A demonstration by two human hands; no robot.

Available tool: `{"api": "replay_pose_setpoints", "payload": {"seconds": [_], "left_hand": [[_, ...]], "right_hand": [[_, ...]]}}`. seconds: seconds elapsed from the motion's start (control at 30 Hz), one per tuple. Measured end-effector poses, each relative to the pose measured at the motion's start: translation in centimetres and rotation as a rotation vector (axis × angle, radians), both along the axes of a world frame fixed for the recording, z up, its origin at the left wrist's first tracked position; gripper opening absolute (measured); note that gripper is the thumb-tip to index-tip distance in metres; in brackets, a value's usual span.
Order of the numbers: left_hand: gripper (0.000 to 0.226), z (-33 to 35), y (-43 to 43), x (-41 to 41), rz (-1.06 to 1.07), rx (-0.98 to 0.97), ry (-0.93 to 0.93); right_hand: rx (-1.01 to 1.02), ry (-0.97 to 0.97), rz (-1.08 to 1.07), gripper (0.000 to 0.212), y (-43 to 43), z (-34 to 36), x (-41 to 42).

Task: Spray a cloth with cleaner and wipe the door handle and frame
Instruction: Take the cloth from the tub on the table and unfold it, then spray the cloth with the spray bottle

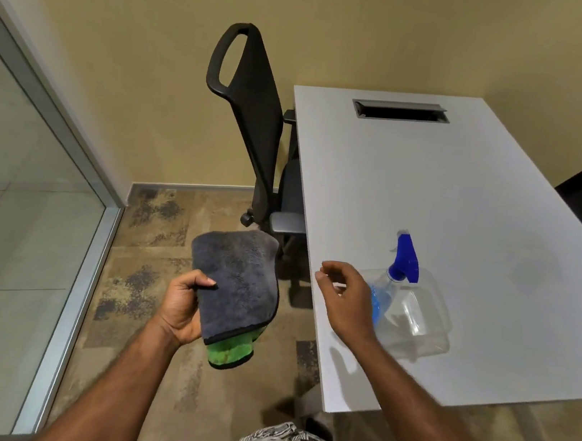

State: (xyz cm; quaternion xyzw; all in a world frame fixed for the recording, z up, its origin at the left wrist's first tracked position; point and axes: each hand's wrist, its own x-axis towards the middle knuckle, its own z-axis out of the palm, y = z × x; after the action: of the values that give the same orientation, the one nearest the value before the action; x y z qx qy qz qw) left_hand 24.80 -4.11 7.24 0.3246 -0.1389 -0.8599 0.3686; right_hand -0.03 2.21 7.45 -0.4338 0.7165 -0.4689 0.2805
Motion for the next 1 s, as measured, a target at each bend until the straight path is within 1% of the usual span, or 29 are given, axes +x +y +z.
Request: {"api": "replay_pose_setpoints", "payload": {"seconds": [0.13, 0.2, 0.33, 0.4, 0.5, 0.6, 0.67, 0.73, 0.77, 0.83, 0.9, 1.0], "left_hand": [[0.046, -0.5, -0.1, 0.1, 0.024, 0.013, -0.012], [0.045, -0.6, -0.1, 0.1, 0.027, 0.020, -0.027], [0.045, -0.2, -0.1, -0.3, 0.037, 0.024, -0.035], [0.047, 0.1, 0.1, -0.7, 0.035, 0.016, -0.046], [0.048, 0.5, 0.2, -1.1, 0.024, 0.006, -0.070], [0.049, 0.9, 0.3, -1.3, 0.009, 0.002, -0.089], [0.049, 1.2, 0.4, -1.4, 0.005, -0.006, -0.092], [0.048, 1.6, 0.6, -1.5, 0.004, -0.017, -0.090], [0.048, 1.7, 0.6, -1.6, 0.003, -0.022, -0.089], [0.046, 2.0, 0.8, -1.6, 0.003, -0.029, -0.090], [0.046, 2.1, 1.0, -1.6, 0.010, -0.029, -0.086], [0.045, 2.3, 1.2, -1.3, 0.024, -0.031, -0.077]], "right_hand": [[-0.099, 0.104, -0.020, 0.012, 4.2, -1.6, -1.5], [-0.111, 0.150, -0.112, 0.014, 6.0, -2.6, -2.6], [-0.146, 0.163, -0.368, 0.034, 6.7, -3.5, -5.7], [-0.154, 0.092, -0.415, 0.045, 5.8, -3.2, -7.6], [-0.111, -0.022, -0.345, 0.061, 3.8, -2.7, -10.0], [-0.056, -0.123, -0.168, 0.078, 1.5, -1.9, -11.5], [-0.035, -0.173, -0.049, 0.081, 0.1, -1.6, -12.1], [-0.032, -0.209, 0.014, 0.077, -0.9, -1.6, -12.2], [-0.037, -0.220, 0.027, 0.070, -1.3, -1.7, -12.2], [-0.062, -0.197, 0.029, 0.047, -1.7, -1.8, -12.1], [-0.092, -0.167, 0.011, 0.031, -1.8, -1.9, -12.0], [-0.107, -0.137, 0.000, 0.026, -1.8, -1.4, -12.0]]}}
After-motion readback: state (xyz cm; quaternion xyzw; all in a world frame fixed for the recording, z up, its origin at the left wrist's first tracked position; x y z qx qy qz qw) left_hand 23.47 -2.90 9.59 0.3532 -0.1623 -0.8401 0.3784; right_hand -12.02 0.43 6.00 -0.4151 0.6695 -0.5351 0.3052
